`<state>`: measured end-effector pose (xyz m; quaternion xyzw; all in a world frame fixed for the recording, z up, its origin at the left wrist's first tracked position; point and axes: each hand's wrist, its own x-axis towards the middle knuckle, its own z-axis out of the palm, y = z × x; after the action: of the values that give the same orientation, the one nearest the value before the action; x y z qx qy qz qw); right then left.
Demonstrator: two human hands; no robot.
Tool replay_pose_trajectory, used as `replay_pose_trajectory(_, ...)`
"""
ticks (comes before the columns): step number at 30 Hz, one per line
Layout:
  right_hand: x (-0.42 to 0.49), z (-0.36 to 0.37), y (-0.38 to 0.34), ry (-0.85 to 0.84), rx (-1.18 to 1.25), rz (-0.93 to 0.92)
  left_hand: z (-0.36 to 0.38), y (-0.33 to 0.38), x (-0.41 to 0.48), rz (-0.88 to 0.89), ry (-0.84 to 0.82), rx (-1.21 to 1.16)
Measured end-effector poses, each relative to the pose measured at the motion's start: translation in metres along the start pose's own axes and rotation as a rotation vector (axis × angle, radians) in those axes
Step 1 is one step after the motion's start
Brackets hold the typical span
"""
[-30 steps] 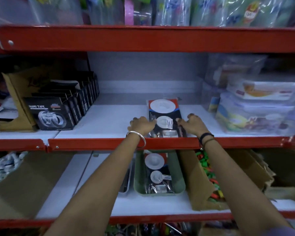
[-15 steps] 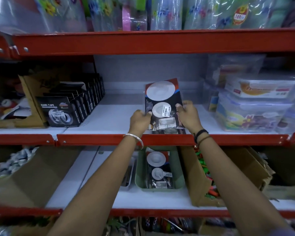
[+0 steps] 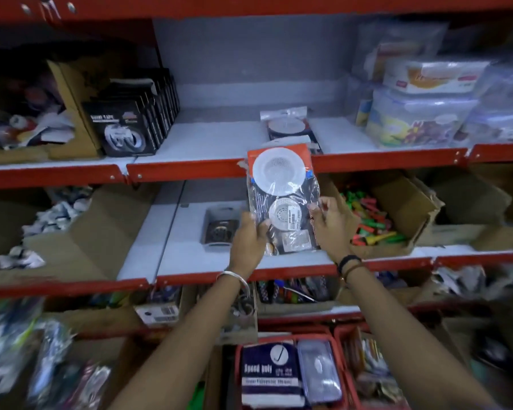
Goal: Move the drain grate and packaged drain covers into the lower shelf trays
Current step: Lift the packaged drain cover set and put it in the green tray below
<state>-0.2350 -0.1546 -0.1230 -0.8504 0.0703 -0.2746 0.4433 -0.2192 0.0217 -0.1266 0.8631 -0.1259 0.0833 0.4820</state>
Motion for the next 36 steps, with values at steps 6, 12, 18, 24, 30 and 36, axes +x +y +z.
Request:
replay_pose_trajectory(6,-0.057,0.019,0.046,-0.081,-0.035,0.137,0.024,-0.049,-0.05,-0.053,-0.108,-0.047)
replay_pose_trajectory(12,-0.054,0.044,0.09,-0.194,-0.125,0.255,0.059,-0.088,-0.037,-0.167,-0.153,0.028)
replay_pose_trajectory(18,0.003,0.071,0.125,-0.231,-0.172,0.311,0.093,-0.103,0.035,-0.324,-0.184,-0.02)
replay_pose_trajectory(24,0.059,0.101,0.143,-0.278,-0.296,0.273,0.114,-0.118,0.103,-0.319,-0.222,0.022)
replay_pose_trajectory(30,0.066,0.096,0.143,-0.296,-0.556,0.249,0.113,-0.128,0.115,-0.165,-0.264,0.484)
replay_pose_trajectory(36,0.114,0.039,0.048,0.202,-0.265,-0.418,0.07,-0.024,0.127,0.856,0.124,0.51)
